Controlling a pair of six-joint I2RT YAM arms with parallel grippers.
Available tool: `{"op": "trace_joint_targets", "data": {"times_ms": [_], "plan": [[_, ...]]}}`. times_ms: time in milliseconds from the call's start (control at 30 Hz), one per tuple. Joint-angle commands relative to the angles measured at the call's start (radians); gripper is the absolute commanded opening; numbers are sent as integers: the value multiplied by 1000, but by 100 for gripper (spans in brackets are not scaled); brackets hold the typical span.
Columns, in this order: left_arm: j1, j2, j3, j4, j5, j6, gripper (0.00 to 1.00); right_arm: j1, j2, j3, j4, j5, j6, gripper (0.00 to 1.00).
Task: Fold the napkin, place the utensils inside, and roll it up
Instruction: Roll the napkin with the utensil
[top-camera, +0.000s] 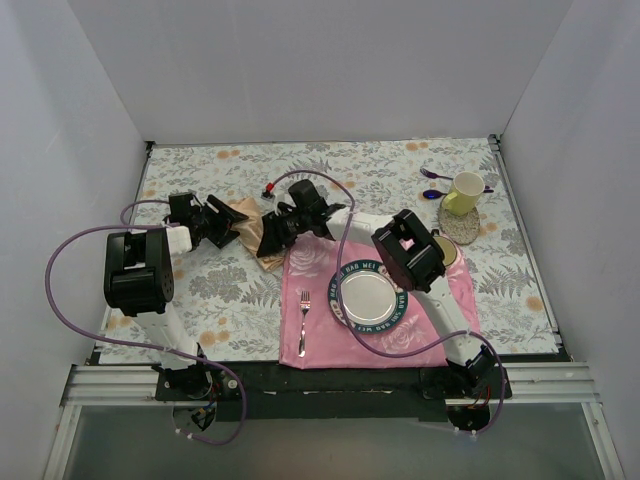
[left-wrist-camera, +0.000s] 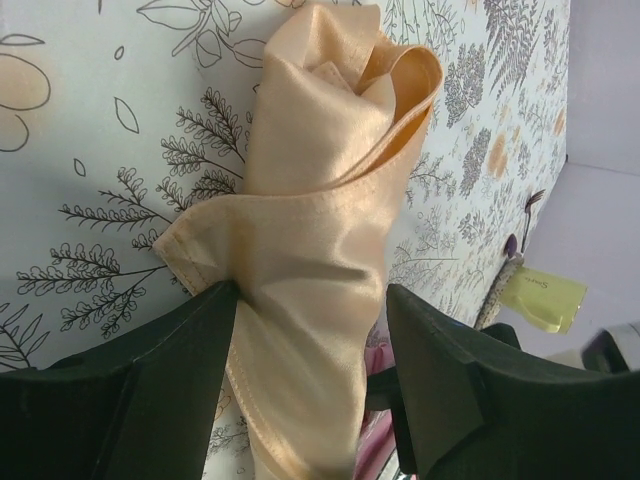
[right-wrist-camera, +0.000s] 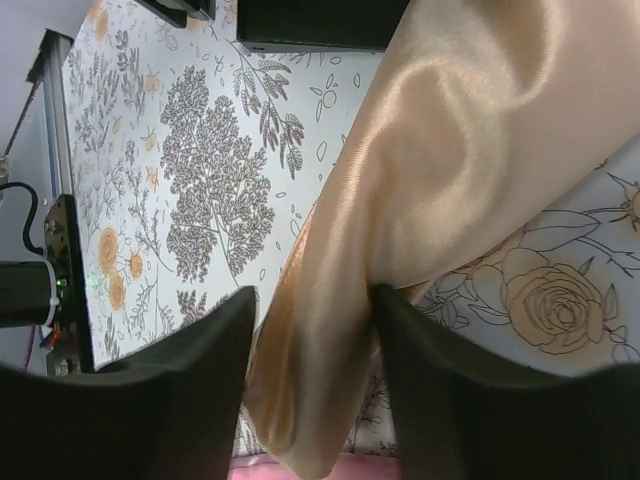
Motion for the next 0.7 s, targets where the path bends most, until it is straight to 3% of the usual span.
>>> {"op": "trace_joint_targets", "data": {"times_ms": [0,367,467,667], "plan": [[-6,6,-1,-87,-71,41,62,56,-27,90,-255,177,-165,69],[-1,-21,-48,-88,-65,47,62,130,-26,277,-457,685,-216,82],[13,-36,-64,-91,-68,56,62,141,-46,261,-462,745,-242,84],[33,-37,-85,-78,-63,61,62,150,-122,173,-398,710,-234,94]]}}
